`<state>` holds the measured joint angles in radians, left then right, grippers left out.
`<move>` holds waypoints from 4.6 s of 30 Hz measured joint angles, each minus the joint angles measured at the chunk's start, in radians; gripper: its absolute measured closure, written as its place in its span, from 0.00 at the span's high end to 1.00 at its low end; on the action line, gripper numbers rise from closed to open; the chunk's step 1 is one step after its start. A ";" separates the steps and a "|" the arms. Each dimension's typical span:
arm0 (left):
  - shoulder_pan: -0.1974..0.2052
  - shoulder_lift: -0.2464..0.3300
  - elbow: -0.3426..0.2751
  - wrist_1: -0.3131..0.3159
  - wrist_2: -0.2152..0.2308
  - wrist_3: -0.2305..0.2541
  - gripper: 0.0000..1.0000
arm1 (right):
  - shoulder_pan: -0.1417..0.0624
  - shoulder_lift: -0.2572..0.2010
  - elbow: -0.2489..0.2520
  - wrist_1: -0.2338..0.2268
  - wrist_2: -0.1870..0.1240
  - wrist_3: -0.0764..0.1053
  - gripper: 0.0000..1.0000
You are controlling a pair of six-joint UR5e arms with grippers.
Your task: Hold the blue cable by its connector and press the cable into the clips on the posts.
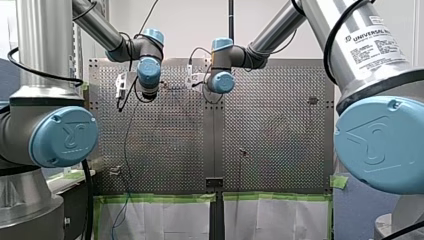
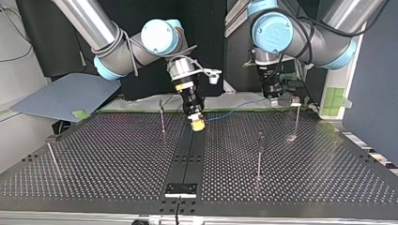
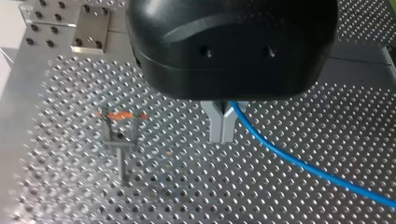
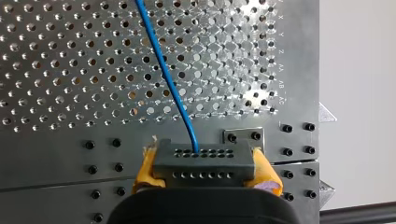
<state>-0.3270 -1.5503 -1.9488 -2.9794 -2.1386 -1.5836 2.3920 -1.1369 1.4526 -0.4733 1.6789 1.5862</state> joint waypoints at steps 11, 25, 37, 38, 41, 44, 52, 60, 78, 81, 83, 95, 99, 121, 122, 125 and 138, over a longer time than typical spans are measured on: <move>0.096 -0.019 0.002 0.079 0.074 -0.027 0.00 | -0.008 0.015 -0.030 0.024 -0.020 0.014 0.00; 0.095 -0.041 0.069 0.116 0.073 -0.063 0.00 | -0.010 0.073 -0.107 0.057 -0.040 0.068 0.00; 0.098 -0.091 0.103 0.104 0.092 -0.069 0.00 | -0.020 0.091 -0.138 0.066 -0.049 0.099 0.00; 0.098 -0.095 0.110 0.103 0.093 -0.071 0.00 | -0.022 0.092 -0.138 0.067 -0.049 0.100 0.00; 0.097 -0.103 0.129 0.104 0.099 -0.081 0.00 | -0.028 0.092 -0.139 0.068 -0.049 0.103 0.00; 0.100 -0.106 0.139 0.104 0.100 -0.086 0.00 | -0.034 0.094 -0.140 0.068 -0.050 0.105 0.00; 0.113 -0.112 0.151 0.105 0.102 -0.090 0.00 | -0.035 0.121 -0.166 0.077 -0.065 0.106 0.00; 0.114 -0.142 0.171 0.102 0.115 -0.099 0.00 | -0.026 0.137 -0.214 0.095 -0.069 0.103 0.00; 0.124 -0.180 0.219 0.108 0.111 -0.115 0.00 | -0.034 0.182 -0.247 0.097 -0.074 0.106 0.00; 0.127 -0.183 0.223 0.113 0.114 -0.116 0.00 | -0.037 0.183 -0.248 0.097 -0.074 0.106 0.00; 0.132 -0.183 0.228 0.114 0.120 -0.117 0.00 | -0.039 0.183 -0.249 0.097 -0.074 0.106 0.00; 0.164 -0.184 0.251 0.120 0.193 -0.145 0.00 | -0.043 0.185 -0.272 0.096 -0.086 0.106 0.00; 0.174 -0.184 0.251 0.121 0.205 -0.153 0.00 | -0.044 0.186 -0.282 0.096 -0.089 0.106 0.00; 0.217 -0.222 0.311 0.108 0.316 -0.234 0.00 | -0.084 0.231 -0.350 0.101 -0.095 0.106 0.00; 0.218 -0.223 0.312 0.108 0.316 -0.234 0.00 | -0.086 0.231 -0.351 0.101 -0.095 0.106 0.00; 0.224 -0.223 0.312 0.107 0.317 -0.234 0.00 | -0.088 0.231 -0.351 0.102 -0.096 0.106 0.00; 0.234 -0.224 0.312 0.114 0.334 -0.204 0.86 | -0.089 0.231 -0.352 0.125 -0.097 0.104 0.00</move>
<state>-0.0929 -1.7740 -1.6364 -2.8649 -1.8045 -1.7872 2.3027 -0.9060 1.1006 -0.3486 1.5817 1.6901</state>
